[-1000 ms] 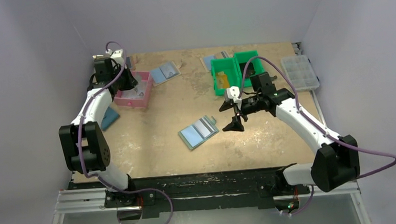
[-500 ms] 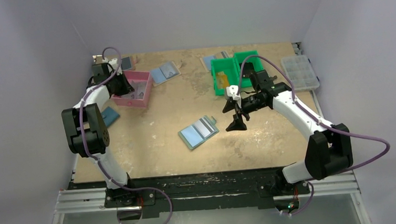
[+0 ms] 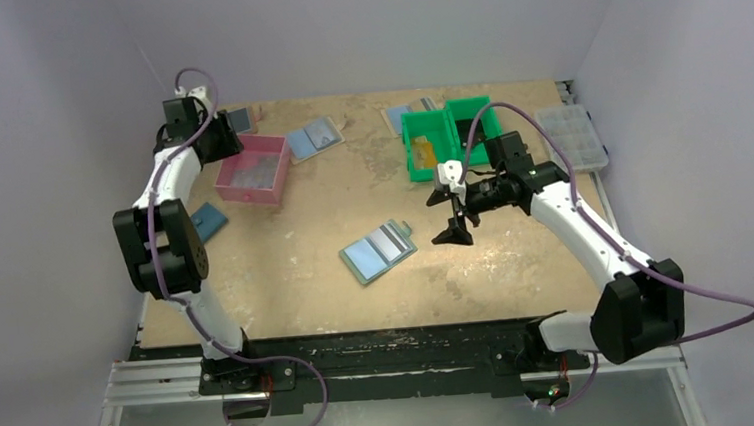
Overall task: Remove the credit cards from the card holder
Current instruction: Place the credit card in the storage box.
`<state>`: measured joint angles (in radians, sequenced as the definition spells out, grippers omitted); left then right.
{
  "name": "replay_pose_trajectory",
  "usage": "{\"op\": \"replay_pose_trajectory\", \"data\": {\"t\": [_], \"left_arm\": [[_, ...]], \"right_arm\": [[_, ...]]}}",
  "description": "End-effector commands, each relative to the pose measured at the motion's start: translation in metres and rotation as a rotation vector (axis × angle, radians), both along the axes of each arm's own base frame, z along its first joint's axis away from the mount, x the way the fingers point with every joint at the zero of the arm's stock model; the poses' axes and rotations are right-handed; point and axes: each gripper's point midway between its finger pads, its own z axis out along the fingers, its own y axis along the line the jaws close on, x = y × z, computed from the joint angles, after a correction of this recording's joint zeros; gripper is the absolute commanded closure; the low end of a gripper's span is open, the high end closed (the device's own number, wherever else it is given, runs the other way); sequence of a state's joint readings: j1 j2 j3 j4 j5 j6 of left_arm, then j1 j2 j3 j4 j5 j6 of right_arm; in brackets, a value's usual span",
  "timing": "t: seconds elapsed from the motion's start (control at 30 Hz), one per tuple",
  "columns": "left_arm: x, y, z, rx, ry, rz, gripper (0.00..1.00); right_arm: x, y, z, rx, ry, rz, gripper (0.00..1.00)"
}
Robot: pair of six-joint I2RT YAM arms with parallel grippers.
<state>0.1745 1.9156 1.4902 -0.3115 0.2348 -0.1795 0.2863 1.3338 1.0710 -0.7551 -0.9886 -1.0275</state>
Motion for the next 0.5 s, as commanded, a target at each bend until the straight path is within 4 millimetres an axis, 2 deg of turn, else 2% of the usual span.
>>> {"op": "replay_pose_trajectory", "data": {"t": [0.0, 0.07, 0.1, 0.13, 0.17, 0.2, 0.3, 0.47], "left_arm": [[-0.017, 0.024, 0.110, 0.132, -0.211, 0.110, 0.45], [-0.035, 0.014, 0.135, 0.092, -0.290, 0.114, 0.26], [-0.048, 0.010, 0.132, 0.054, -0.301, 0.134, 0.11], [-0.059, 0.007, 0.138, 0.005, -0.330, 0.171, 0.02], [-0.071, 0.004, 0.143, -0.028, -0.355, 0.195, 0.01], [-0.085, -0.006, 0.156, -0.070, -0.404, 0.171, 0.01], [-0.115, -0.045, 0.169, -0.201, -0.455, 0.022, 0.01], [-0.162, -0.090, 0.155, -0.422, -0.353, -0.088, 0.01]], "right_arm": [[0.000, -0.002, 0.017, 0.039, -0.056, -0.031, 0.10], [0.002, -0.004, 0.026, 0.066, -0.077, -0.065, 0.10], [0.001, -0.005, 0.032, 0.087, -0.089, -0.076, 0.10], [0.001, -0.006, 0.039, 0.114, -0.106, -0.084, 0.09], [0.001, -0.008, 0.045, 0.130, -0.121, -0.098, 0.09], [0.002, -0.010, 0.050, 0.143, -0.137, -0.111, 0.09], [0.005, -0.015, 0.062, 0.177, -0.152, -0.158, 0.09], [0.007, -0.016, 0.065, 0.212, -0.117, -0.196, 0.08]]}}
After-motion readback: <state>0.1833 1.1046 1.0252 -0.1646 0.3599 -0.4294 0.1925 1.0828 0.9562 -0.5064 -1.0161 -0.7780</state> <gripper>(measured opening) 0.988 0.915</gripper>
